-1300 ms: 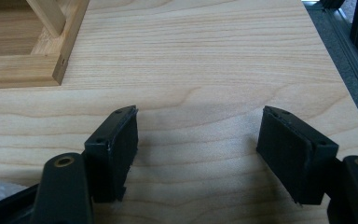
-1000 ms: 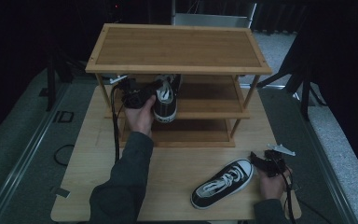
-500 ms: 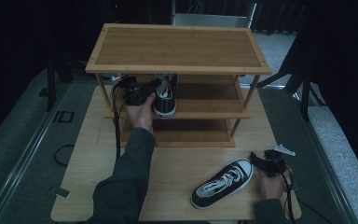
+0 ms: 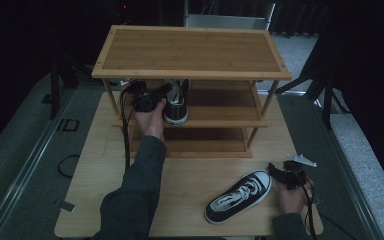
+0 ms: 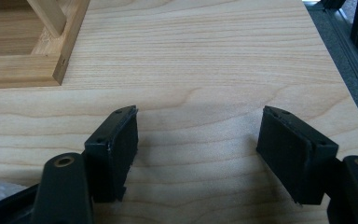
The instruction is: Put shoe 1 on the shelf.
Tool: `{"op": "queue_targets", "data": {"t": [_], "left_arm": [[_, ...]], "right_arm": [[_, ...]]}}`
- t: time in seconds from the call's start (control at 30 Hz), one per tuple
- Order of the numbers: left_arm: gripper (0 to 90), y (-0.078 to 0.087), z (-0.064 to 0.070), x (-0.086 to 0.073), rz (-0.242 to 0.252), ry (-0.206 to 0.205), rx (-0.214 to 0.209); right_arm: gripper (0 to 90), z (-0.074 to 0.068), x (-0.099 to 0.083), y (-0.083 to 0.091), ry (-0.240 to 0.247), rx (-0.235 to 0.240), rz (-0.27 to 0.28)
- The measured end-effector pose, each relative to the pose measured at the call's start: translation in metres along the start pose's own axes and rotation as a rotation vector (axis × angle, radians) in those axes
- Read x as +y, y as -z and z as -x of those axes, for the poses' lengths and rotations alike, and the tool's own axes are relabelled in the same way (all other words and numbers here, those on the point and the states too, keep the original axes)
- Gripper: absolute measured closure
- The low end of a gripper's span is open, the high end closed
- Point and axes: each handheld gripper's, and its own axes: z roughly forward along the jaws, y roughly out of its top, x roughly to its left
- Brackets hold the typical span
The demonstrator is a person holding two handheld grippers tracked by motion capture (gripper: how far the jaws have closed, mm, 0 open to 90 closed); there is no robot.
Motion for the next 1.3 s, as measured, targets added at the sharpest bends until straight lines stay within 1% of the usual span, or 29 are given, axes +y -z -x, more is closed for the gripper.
{"op": "queue_targets", "data": {"t": [0.07, 0.1, 0.2, 0.3, 0.43, 0.5, 0.57, 0.6, 0.63, 0.67, 0.7, 0.73, 0.77, 0.8, 0.83, 0.87, 0.9, 0.93, 0.97, 1.0, 1.03, 1.07, 1.17, 1.2, 1.23, 1.27, 1.3], "left_arm": [[87.6, 0.000, -0.001, 0.000, 0.010, 0.017, -0.004], [87.6, 0.000, -0.001, 0.000, 0.010, 0.017, -0.004], [87.6, -0.001, 0.002, -0.002, 0.034, 0.034, 0.012], [87.6, 0.000, 0.004, -0.003, 0.012, 0.005, 0.030], [87.6, 0.000, 0.006, -0.003, 0.023, 0.015, 0.044], [87.6, -0.001, 0.006, -0.003, 0.021, 0.012, 0.042], [87.1, 0.000, 0.004, -0.003, 0.011, -0.004, 0.037], [86.3, 0.001, 0.003, -0.003, 0.004, -0.013, 0.028], [84.9, 0.001, 0.003, -0.003, 0.004, -0.013, 0.028], [84.9, 0.002, 0.002, -0.003, 0.011, -0.005, 0.017], [77.0, 0.002, 0.004, -0.003, 0.029, 0.009, 0.021], [74.2, 0.003, 0.005, -0.003, 0.038, 0.011, 0.030], [71.8, 0.004, 0.004, -0.004, 0.034, -0.003, 0.031], [71.8, 0.007, 0.003, -0.004, 0.025, -0.025, 0.032], [70.0, 0.007, 0.003, -0.004, 0.025, -0.025, 0.032], [70.0, 0.011, 0.002, -0.005, 0.020, -0.055, 0.042], [65.7, 0.013, 0.003, -0.005, 0.030, -0.057, 0.058], [64.7, 0.016, 0.004, -0.005, 0.027, -0.082, 0.066], [64.3, 0.022, 0.006, -0.005, 0.031, -0.134, 0.085], [63.4, 0.022, 0.006, -0.005, 0.031, -0.134, 0.085], [62.4, 0.027, 0.010, -0.005, 0.049, -0.149, 0.081], [61.8, 0.027, 0.010, -0.005, 0.049, -0.149, 0.081], [61.1, 0.036, 0.014, -0.005, 0.064, -0.167, 0.083], [61.1, 0.040, 0.015, -0.004, 0.056, -0.187, 0.078], [60.2, 0.040, 0.015, -0.004, 0.056, -0.187, 0.078], [60.2, 0.046, 0.017, -0.005, 0.089, -0.167, 0.059], [60.3, 0.048, 0.017, -0.005, 0.091, -0.156, 0.061]], "right_arm": [[28.7, 0.000, 0.000, 0.000, 0.001, 0.000, 0.000], [28.7, 0.000, 0.000, 0.000, 0.001, 0.000, 0.000], [28.7, 0.000, 0.000, 0.000, 0.000, 0.000, 0.000], [28.7, 0.000, 0.000, 0.000, 0.000, 0.000, 0.000], [28.7, 0.000, 0.000, 0.000, -0.001, 0.000, 0.000], [28.7, 0.000, 0.000, 0.000, 0.000, 0.000, 0.000], [28.7, 0.000, 0.000, 0.000, -0.001, 0.000, 0.000], [28.7, 0.000, 0.000, 0.000, -0.001, 0.001, 0.000], [28.7, 0.000, 0.000, 0.000, -0.001, 0.001, 0.000], [28.7, 0.000, 0.000, 0.000, -0.001, 0.001, 0.000], [28.7, 0.000, 0.000, 0.000, -0.001, 0.000, 0.000], [28.7, 0.000, 0.000, 0.000, -0.001, 0.000, 0.000], [28.7, 0.000, 0.000, 0.000, -0.001, 0.000, 0.000], [28.7, 0.000, 0.000, 0.000, -0.001, 0.000, 0.000], [28.7, 0.000, 0.000, 0.000, -0.001, 0.000, 0.000], [28.7, 0.000, 0.000, 0.000, 0.000, 0.001, 0.000], [28.7, 0.000, 0.000, 0.000, 0.000, 0.000, 0.000], [28.7, 0.000, 0.000, 0.000, 0.000, 0.000, 0.000], [28.7, 0.000, 0.000, 0.000, 0.000, 0.000, 0.000], [28.7, 0.000, 0.000, 0.000, 0.000, 0.000, 0.000], [28.7, 0.000, 0.000, 0.000, 0.001, 0.000, 0.001], [28.7, 0.000, 0.000, 0.000, 0.000, 0.000, 0.001], [28.7, 0.000, 0.000, 0.000, 0.001, 0.000, 0.001], [28.7, 0.000, 0.000, 0.000, 0.001, 0.000, 0.001], [28.7, 0.000, 0.000, 0.000, 0.001, 0.000, 0.001], [28.7, 0.000, 0.000, 0.000, 0.001, 0.000, 0.001], [28.7, 0.000, 0.000, 0.000, 0.001, 0.000, 0.001]]}}
